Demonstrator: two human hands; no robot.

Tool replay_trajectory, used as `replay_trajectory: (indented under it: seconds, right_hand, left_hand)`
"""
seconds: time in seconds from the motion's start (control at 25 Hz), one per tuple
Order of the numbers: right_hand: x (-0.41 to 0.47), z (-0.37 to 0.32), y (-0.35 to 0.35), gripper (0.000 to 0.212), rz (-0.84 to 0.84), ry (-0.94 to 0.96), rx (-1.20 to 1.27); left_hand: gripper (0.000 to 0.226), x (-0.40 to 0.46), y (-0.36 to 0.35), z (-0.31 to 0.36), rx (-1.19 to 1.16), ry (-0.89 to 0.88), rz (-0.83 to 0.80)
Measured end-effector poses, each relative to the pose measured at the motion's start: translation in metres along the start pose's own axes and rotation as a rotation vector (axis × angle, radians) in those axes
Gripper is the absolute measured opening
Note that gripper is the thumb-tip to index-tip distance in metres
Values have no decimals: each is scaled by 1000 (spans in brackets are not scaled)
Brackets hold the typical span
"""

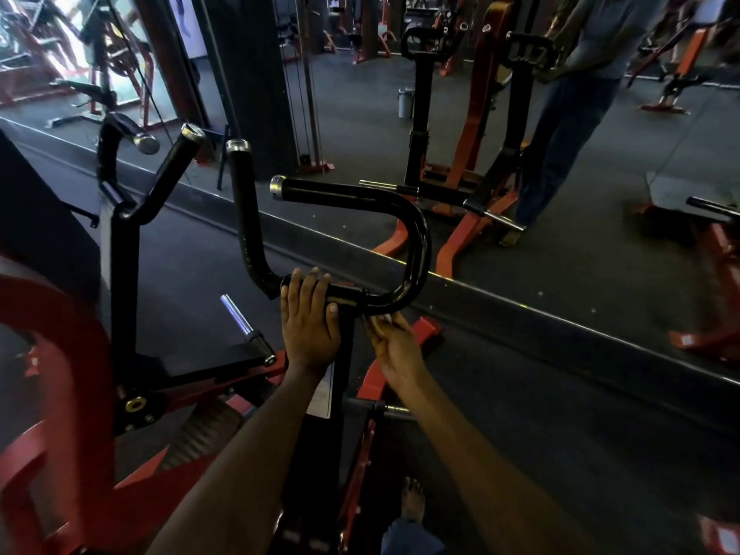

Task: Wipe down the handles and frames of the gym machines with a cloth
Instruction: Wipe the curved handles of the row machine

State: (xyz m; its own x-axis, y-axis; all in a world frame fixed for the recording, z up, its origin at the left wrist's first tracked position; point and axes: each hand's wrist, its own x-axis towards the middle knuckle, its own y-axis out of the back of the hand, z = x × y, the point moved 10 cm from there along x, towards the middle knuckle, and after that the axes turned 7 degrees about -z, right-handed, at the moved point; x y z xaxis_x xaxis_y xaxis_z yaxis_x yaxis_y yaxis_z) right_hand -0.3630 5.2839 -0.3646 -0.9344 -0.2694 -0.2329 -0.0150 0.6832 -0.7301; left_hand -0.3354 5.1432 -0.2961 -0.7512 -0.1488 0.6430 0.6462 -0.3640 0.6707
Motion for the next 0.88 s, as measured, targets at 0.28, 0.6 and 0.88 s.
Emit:
replay_trajectory:
  seconds: [0.28, 0.6, 0.88]
  right_hand:
    - [-62, -154, -57, 25, 108, 877, -1153]
    - [-32, -58, -97, 36, -466, 716, -1974]
    - [-37, -73, -89, 29, -714, 928, -2240]
  left_hand:
    - [52, -1, -2, 0, -5, 15, -12]
    - [47, -1, -1, 0, -6, -23, 22]
    - [48, -2, -6, 0, 43, -26, -59]
